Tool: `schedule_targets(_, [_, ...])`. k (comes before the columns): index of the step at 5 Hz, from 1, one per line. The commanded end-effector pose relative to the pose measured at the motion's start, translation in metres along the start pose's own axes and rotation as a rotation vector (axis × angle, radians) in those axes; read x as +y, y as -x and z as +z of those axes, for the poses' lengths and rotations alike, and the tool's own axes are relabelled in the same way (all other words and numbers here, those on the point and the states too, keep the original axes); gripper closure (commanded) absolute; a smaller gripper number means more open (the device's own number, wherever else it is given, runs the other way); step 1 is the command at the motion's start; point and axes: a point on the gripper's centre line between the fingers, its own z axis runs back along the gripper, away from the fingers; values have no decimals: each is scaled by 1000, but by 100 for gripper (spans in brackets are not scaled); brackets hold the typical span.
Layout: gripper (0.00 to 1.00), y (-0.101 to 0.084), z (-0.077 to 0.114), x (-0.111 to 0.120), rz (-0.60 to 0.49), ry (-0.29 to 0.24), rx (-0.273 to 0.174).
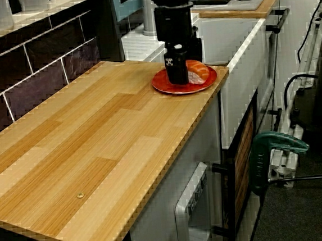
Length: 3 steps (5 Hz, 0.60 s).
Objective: Put the object on the plate
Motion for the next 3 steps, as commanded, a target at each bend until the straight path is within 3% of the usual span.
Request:
schedule_targets(1, [0, -4, 36, 15, 16, 45, -60])
schedule_targets(3, [0, -1, 54, 21, 46, 102, -72])
